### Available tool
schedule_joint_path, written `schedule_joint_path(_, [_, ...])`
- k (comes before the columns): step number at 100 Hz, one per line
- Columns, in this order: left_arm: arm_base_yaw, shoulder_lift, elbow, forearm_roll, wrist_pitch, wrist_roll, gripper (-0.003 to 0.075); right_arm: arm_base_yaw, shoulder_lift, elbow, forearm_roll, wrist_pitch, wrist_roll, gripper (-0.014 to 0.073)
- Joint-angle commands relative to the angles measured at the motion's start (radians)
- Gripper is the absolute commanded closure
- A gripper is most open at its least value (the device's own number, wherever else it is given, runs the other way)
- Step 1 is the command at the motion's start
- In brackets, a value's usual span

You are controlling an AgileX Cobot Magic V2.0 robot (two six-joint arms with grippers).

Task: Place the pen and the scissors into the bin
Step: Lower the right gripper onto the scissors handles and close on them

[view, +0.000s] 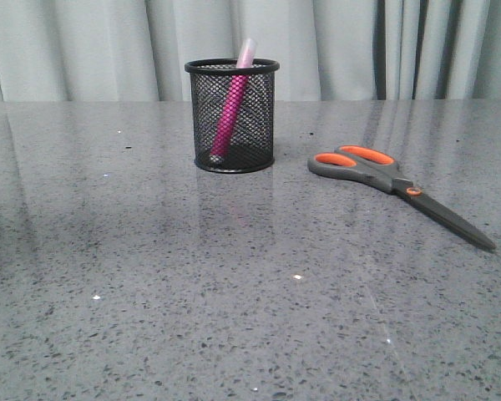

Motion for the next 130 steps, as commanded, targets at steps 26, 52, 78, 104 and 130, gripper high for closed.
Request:
schedule_joint_path(26, [-0.154, -0.273, 0.023, 0.223, -0.13, -0.127, 0.0713, 0.163, 0.47, -0.477, 0.033, 0.368, -0.075, 0.0288])
schedule_joint_path(52, [-0.156, -0.459, 0.241, 0.223, -0.148, -0.239, 0.0713, 0.167, 0.806, -0.718, -0.005, 0.507, -0.077, 0.0222])
schedule_joint_path(78, [-0.156, -0.663, 0.465, 0.221, -0.236, -0.258, 0.0713, 0.167, 0.981, -0.748, -0.031, 0.544, -0.077, 0.0222])
schedule_joint_path(104, [-0.156, -0.749, 0.56, 0.219, -0.333, -0.284, 0.0713, 0.167, 1.047, -0.753, -0.033, 0.55, -0.077, 0.0164])
schedule_joint_path(130, [-0.156, -0.749, 0.564, 0.222, -0.334, -0.284, 0.0713, 0.187, 1.115, -0.788, -0.039, 0.541, -0.093, 0.0143])
